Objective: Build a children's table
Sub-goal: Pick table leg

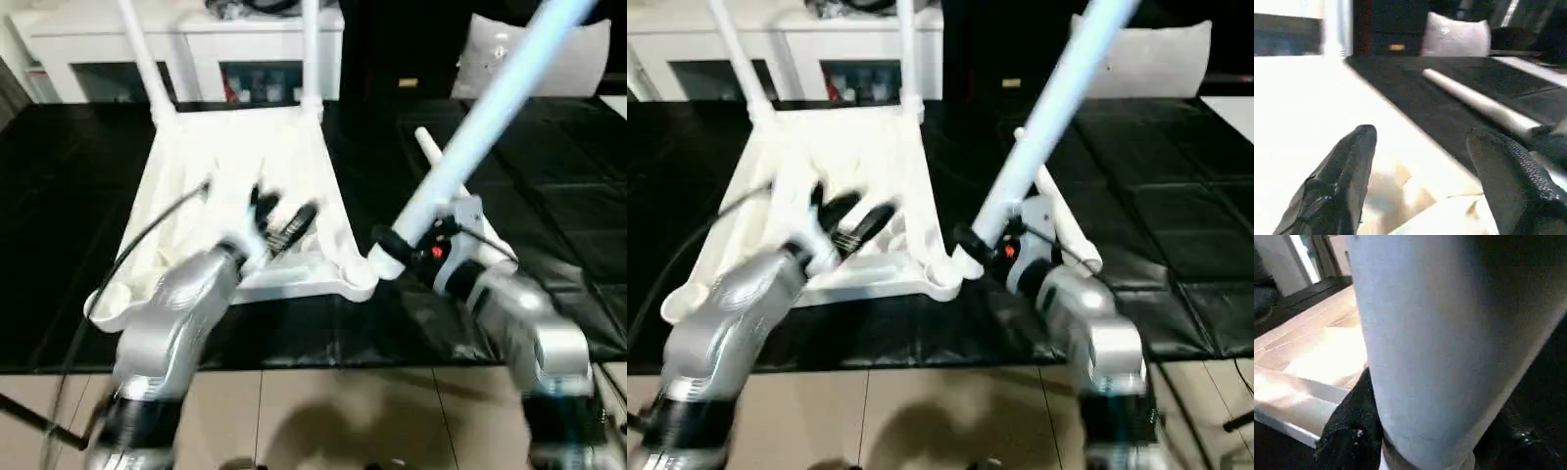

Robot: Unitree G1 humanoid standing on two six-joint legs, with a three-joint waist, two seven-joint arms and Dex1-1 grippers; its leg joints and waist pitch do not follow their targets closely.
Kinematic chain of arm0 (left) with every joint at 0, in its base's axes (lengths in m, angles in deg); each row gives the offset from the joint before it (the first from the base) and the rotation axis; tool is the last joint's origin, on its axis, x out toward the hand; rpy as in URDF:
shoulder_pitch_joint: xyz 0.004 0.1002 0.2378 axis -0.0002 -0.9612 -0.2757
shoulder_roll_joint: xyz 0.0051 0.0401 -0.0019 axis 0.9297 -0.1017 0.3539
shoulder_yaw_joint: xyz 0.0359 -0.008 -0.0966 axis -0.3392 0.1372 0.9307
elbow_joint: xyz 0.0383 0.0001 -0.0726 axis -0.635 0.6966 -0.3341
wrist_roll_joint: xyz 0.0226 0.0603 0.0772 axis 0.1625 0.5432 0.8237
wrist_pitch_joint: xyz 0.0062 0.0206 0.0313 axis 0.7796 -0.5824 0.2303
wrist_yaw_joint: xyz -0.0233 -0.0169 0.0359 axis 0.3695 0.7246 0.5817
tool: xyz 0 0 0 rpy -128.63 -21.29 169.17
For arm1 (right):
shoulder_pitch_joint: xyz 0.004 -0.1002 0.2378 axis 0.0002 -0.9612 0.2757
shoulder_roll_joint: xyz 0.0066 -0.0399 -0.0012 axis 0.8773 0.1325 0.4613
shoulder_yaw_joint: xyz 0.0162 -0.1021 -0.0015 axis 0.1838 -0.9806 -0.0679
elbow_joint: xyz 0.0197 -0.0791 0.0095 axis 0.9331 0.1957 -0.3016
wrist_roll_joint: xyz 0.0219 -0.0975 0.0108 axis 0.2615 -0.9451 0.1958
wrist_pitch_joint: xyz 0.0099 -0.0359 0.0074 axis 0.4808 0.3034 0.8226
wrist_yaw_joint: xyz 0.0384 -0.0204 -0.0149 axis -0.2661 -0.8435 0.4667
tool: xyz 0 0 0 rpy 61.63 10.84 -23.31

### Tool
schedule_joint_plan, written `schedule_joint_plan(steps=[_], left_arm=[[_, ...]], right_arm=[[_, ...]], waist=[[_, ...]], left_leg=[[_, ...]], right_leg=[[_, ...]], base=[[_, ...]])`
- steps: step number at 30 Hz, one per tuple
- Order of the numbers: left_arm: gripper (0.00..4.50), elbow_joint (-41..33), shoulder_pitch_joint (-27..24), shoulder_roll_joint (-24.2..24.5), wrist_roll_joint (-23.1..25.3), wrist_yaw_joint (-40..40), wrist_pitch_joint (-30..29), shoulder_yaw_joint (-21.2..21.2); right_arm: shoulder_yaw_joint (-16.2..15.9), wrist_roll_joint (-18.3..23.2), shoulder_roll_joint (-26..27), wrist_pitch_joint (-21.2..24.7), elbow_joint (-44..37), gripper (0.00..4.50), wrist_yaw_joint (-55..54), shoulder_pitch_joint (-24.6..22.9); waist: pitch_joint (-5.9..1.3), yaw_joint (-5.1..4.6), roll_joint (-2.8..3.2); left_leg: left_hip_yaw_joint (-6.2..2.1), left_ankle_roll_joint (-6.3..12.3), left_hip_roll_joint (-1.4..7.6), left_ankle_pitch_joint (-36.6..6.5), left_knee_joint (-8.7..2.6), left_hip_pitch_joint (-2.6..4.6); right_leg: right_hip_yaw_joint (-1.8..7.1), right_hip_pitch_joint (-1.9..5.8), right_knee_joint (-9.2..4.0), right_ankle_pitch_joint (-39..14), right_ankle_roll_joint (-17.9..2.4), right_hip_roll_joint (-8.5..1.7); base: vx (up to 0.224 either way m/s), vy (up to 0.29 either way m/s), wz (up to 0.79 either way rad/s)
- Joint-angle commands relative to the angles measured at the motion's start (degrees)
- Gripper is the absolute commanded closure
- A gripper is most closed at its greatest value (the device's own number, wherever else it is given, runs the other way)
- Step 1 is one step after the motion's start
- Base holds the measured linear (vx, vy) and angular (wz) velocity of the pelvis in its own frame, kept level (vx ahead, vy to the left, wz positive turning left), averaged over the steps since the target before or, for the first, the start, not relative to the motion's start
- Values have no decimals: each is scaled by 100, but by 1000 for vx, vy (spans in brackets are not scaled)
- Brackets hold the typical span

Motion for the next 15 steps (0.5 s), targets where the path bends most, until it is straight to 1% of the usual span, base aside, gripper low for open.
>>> schedule_joint_plan(steps=[1, 2, 3, 4, 5, 6, 7, 8, 9, 10, 11, 12, 13, 14, 15], left_arm=[[113, -174, -126, 54, 146, -45, 205, 104], [113, -230, -269, 41, 213, -95, 366, 159], [113, -303, -542, -73, 454, -440, 775, 313], [113, -359, -671, -107, 527, -592, 898, 359], [113, -370, -700, -109, 550, -620, 931, 362], [113, -438, -898, -133, 705, -801, 1161, 381], [113, -491, -1023, -143, 692, -811, 1147, 390], [113, -524, -1101, -154, 673, -804, 1123, 397], [113, -531, -1222, -147, 770, -822, 1228, 344], [113, -526, -1292, -155, 793, -830, 1220, 312], [113, -507, -1380, -235, 826, -903, 1239, 296], [113, -495, -1398, -269, 833, -929, 1245, 300], [113, -484, -1404, -279, 860, -950, 1259, 294], [113, -467, -1412, -282, 915, -975, 1269, 272], [113, -439, -1421, -295, 944, -969, 1343, 227]], right_arm=[[24, -78, 26, -18, -377, 259, -223, -23], [-14, -182, 63, -170, -491, 259, -299, -62], [-105, -279, 115, -355, -727, 259, -376, -168], [-152, -269, 114, -359, -844, 259, -400, -226], [-150, -258, 127, -408, -853, 259, -395, -240], [-124, -227, 224, -822, -902, 259, -398, -337], [-49, -143, 282, -671, -961, 259, -496, -413], [7, -79, 321, -521, -1001, 259, -566, -462], [76, 76, 327, -249, -1024, 259, -535, -570], [89, 53, 320, -168, -1010, 259, -572, -668], [-12, -61, 254, -290, -1036, 259, -501, -918], [-60, -108, 234, -369, -1064, 259, -483, -1007], [-72, -73, 242, -354, -1093, 259, -458, -1060], [-107, -129, 242, -320, -1125, 259, -522, -1126], [-169, -315, 251, -473, -1132, 259, -661, -1251]], waist=[[-377, 3, -98], [-375, -2, -98], [-367, 2, -98], [-344, -11, -100], [-340, -10, -94], [-346, -5, -115], [-342, -12, -123], [-332, -18, -114], [-338, -24, -127], [-343, -15, -119], [-347, -13, -119], [-343, -6, -112], [-357, -11, -132], [-362, -15, -140], [-361, -24, -131]], left_leg=[[-27, 143, 77, -885, -433, -22], [-19, 124, 65, -991, -439, -3], [-28, 102, 76, -1065, -442, 4], [-25, 96, 69, -1172, -453, -12], [-21, 94, 64, -1236, -450, -1], [-31, 107, 55, -1326, -453, -7], [-29, 106, 60, -1350, -457, -4], [-33, 104, 54, -1422, -471, 9], [-46, 96, 56, -1484, -484, 28], [-57, 82, 86, -1523, -504, 46], [-52, 77, 90, -1525, -512, 46], [-54, 52, 114, -1611, -530, 74], [-56, 36, 115, -1628, -532, 77], [-67, 38, 117, -1598, -542, 55], [-85, 43, 120, -1567, -565, 16]], right_leg=[[273, 328, -547, -2267, -159, -248], [267, 314, -557, -2405, -110, -241], [267, 297, -583, -2478, -73, -249], [264, 301, -600, -2571, 1, -245], [265, 290, -616, -2675, 47, -247], [257, 283, -634, -2837, 133, -258], [261, 272, -650, -2882, 160, -262], [253, 255, -670, -2971, 204, -246], [250, 257, -677, -2935, 233, -220], [259, 258, -664, -2803, 204, -227], [263, 262, -677, -2731, 192, -222], [269, 251, -692, -2622, 128, -221], [287, 262, -666, -2423, 41, -223], [293, 285, -640, -2317, 3, -227], [295, 316, -611, -2192, -47, -226]], base=[[0, 0, 0], [0, 0, 0], [0, 0, 0], [0, 0, 0], [0, 0, 0], [0, 0, 0], [0, 0, 0], [0, 0, 0], [0, 0, 0], [0, 0, 0], [0, 0, 0], [0, 0, 0], [0, 0, 0], [0, 0, 0], [0, 0, 0]])
